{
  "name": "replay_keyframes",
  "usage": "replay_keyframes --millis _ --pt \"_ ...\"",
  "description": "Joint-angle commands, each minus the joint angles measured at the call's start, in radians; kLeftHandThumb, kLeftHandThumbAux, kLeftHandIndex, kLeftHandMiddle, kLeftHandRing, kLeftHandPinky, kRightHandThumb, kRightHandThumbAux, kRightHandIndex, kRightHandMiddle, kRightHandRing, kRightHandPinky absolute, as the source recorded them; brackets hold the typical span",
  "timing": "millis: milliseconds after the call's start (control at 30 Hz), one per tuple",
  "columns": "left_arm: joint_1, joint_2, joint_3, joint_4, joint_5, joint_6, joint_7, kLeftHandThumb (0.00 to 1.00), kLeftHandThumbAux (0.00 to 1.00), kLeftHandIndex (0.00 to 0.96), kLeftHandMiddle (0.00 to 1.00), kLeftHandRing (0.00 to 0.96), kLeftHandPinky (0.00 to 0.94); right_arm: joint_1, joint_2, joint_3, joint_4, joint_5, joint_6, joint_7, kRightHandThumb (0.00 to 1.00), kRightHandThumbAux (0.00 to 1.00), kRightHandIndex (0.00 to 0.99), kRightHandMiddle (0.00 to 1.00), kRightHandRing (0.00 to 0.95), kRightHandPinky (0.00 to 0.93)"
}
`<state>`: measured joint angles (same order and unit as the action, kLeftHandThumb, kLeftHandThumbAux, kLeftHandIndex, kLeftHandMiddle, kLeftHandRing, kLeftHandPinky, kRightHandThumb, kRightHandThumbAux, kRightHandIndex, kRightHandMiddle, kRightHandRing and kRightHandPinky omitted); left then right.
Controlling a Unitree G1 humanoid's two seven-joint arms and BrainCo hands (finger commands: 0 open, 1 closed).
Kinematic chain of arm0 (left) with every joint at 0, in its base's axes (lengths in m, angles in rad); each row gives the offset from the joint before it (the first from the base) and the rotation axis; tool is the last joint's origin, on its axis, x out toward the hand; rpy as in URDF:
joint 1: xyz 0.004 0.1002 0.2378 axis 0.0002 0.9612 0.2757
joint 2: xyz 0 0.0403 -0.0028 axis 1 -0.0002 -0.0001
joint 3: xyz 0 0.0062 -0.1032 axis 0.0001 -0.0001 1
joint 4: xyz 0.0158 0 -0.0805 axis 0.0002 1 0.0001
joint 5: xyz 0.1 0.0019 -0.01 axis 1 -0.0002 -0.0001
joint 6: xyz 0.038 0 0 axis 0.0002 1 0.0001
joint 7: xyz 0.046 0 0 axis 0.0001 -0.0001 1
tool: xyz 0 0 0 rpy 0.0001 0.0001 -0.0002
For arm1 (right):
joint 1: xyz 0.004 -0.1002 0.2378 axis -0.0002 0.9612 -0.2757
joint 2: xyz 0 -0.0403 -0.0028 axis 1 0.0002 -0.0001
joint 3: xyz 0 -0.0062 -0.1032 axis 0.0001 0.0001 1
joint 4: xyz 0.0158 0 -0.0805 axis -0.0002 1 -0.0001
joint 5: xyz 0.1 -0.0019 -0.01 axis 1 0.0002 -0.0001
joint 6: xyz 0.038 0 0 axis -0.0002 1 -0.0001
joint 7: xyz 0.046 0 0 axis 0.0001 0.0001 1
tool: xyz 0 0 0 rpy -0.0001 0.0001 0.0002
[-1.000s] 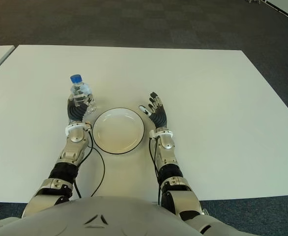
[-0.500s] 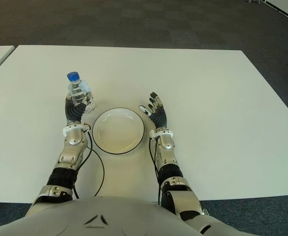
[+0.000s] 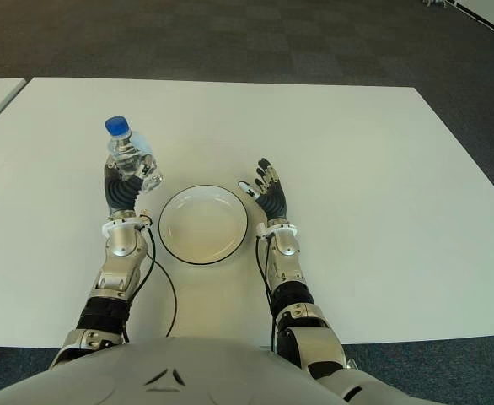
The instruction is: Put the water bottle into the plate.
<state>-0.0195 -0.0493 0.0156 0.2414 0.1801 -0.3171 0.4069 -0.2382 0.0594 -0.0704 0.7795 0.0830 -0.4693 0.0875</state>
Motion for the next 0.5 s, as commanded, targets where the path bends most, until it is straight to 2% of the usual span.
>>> replay_keyframes --millis 33,500 --pt "0.012 0.003 -0.011 -0.032 0.035 -0.046 0.005 0.953 0.647 0.396 0.513 0.527 0.836 0.043 0.016 -0.006 0.04 0.007 0.072 -0.009 0.108 0.732 0.008 0.015 0.017 0.077" --pt "0.078 -0.008 -0.047 -0.146 0.118 -0.166 0.016 0.953 0.647 0.397 0.513 0.529 0.847 0.04 0.017 -0.008 0.041 0.011 0.071 -0.005 0.106 0.74 0.008 0.011 0.013 0.07"
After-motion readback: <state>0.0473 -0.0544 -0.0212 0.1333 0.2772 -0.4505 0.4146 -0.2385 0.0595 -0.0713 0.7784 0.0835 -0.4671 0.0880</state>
